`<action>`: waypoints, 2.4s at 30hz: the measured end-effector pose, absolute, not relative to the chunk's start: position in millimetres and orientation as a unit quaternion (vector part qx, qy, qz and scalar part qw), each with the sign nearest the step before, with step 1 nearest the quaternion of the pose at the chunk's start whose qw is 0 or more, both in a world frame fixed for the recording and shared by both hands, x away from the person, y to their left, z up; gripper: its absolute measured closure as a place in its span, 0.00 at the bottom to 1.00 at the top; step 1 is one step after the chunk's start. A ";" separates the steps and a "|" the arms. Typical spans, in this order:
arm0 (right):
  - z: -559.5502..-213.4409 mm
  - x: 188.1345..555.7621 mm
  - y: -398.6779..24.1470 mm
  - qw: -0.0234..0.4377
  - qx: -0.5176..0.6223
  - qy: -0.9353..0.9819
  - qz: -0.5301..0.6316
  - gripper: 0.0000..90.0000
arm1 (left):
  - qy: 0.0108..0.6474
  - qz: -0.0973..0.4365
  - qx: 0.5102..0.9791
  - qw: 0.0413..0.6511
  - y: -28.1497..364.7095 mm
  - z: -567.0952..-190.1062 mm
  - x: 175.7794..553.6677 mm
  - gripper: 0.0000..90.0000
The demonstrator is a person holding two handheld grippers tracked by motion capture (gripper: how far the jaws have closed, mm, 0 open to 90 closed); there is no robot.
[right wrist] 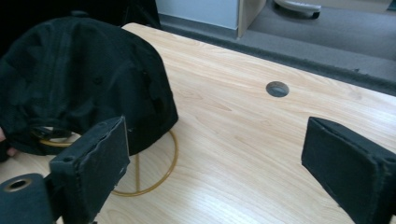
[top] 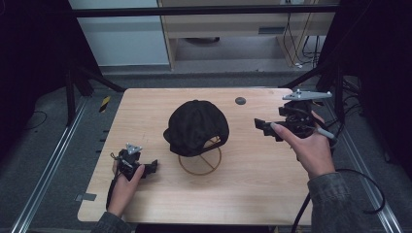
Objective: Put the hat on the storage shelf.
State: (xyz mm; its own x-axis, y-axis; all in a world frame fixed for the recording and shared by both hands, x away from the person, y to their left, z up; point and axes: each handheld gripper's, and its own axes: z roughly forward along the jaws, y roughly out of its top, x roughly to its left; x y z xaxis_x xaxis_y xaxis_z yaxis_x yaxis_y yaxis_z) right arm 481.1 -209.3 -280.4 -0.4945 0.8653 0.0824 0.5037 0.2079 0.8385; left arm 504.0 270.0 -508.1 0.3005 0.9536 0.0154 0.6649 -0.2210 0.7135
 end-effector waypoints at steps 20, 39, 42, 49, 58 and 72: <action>-342.6 481.3 -235.4 0.226 0.487 0.737 0.410 0.10 | 0.540 0.234 0.747 0.307 269.8 -508.1 503.6 0.00; -418.6 476.0 -221.9 0.197 0.499 0.757 0.373 0.11 | 0.540 0.234 0.748 0.307 269.7 -508.1 503.6 0.00; -431.6 475.9 -217.7 0.189 0.499 0.761 0.369 0.11 | 0.540 0.234 0.748 0.307 269.7 -508.1 503.6 0.00; -460.1 479.6 -203.0 0.168 0.504 0.765 0.365 0.12 | 0.540 0.234 0.748 0.307 269.7 -508.1 503.6 0.00; -485.6 488.0 -188.0 0.160 0.510 0.765 0.358 0.11 | 0.544 0.235 0.745 0.307 270.5 -508.0 506.2 0.00; -508.4 486.7 -175.1 0.209 0.489 0.782 0.324 0.08 | 0.569 0.247 0.725 0.298 286.1 -507.6 515.3 0.00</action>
State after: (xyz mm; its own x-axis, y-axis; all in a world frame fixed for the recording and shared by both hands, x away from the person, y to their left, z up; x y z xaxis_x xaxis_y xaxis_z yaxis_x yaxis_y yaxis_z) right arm 486.7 -175.1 -508.4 -0.4337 0.9010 -0.0102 0.6306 0.3115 0.7108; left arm 515.3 286.1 -507.6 0.2300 0.9730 0.0184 0.6792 -0.1741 0.7130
